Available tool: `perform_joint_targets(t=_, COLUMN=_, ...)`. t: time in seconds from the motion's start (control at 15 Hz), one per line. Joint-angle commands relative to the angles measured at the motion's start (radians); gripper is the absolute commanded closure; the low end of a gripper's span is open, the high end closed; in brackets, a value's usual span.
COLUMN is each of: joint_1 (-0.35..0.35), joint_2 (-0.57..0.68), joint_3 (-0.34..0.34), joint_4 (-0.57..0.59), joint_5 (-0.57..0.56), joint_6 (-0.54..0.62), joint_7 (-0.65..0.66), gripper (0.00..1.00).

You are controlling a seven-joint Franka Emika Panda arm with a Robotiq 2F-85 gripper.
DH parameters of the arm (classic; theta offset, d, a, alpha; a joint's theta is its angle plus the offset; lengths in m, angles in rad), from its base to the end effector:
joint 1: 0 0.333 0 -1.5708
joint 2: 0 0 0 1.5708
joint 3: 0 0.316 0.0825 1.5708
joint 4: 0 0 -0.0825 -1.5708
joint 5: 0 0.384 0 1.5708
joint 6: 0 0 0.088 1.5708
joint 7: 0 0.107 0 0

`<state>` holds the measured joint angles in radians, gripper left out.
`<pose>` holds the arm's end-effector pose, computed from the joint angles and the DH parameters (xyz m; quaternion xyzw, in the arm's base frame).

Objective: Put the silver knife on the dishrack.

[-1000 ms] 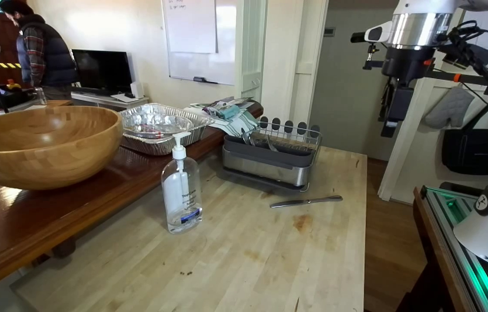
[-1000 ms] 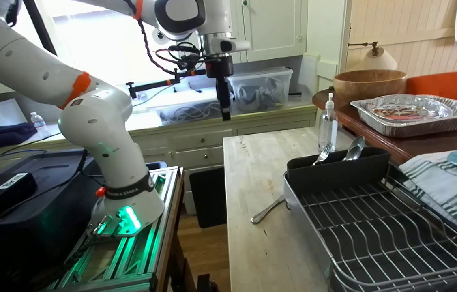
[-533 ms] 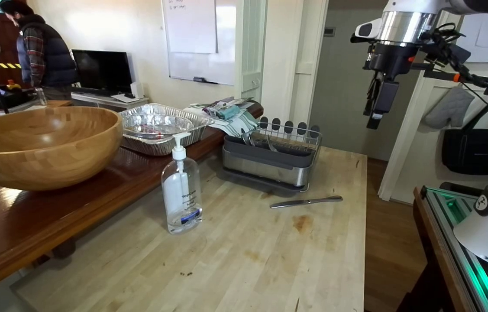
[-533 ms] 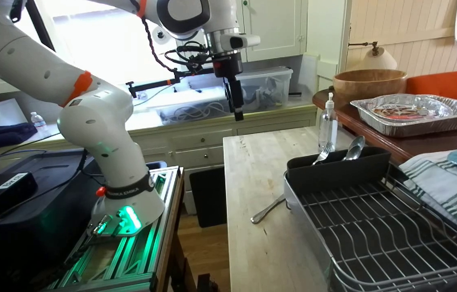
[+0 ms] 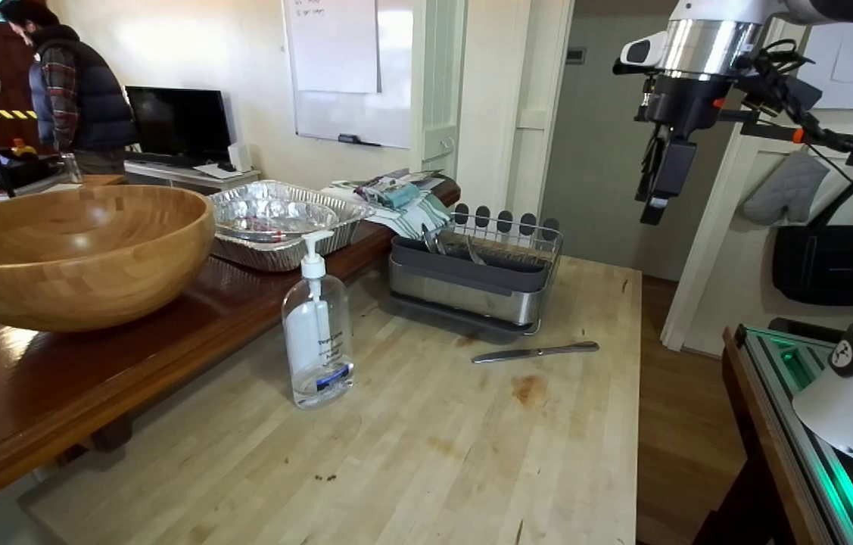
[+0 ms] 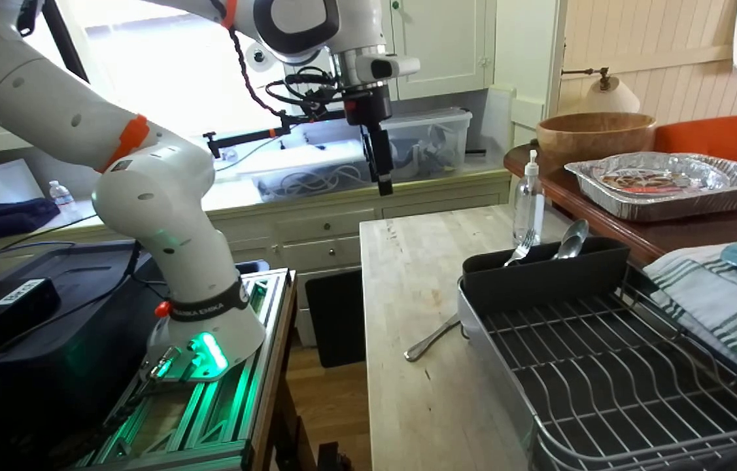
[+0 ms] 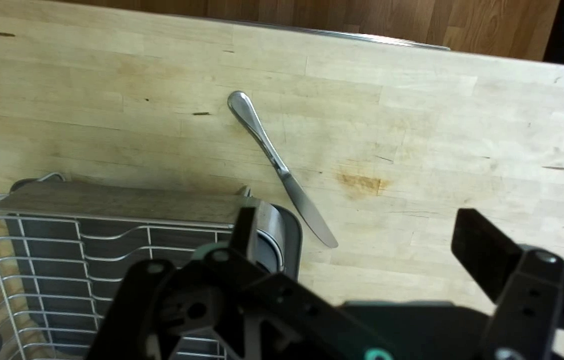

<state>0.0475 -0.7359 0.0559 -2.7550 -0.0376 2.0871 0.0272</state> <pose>0.3246 0.0307 0.4295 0.9980 0.0402 0.0354 0.0334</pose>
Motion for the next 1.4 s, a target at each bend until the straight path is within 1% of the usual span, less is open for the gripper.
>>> perform_joint_targets(t=0.0, joint_1=-0.031, joint_2=0.092, joint_3=-0.038, joint_4=0.004, joint_5=0.007, joint_6=0.030, joint_7=-0.006, gripper=0.00)
perform_joint_targets(t=0.27, joint_1=-0.051, joint_2=0.173, joint_3=-0.076, joint_4=0.001, joint_5=0.014, joint_6=0.068, joint_7=-0.017, gripper=0.00)
perform_joint_targets(t=0.33, joint_1=-0.054, joint_2=0.200, joint_3=-0.081, joint_4=0.000, joint_5=0.012, joint_6=0.092, joint_7=-0.023, gripper=0.00)
perform_joint_targets(t=0.67, joint_1=-0.059, joint_2=0.294, joint_3=-0.090, joint_4=0.000, joint_5=-0.006, joint_6=0.167, joint_7=-0.058, gripper=0.00)
perform_joint_targets(t=1.33, joint_1=-0.054, joint_2=0.494, joint_3=-0.137, joint_4=-0.001, joint_5=-0.005, joint_6=0.386, joint_7=-0.262, gripper=0.00)
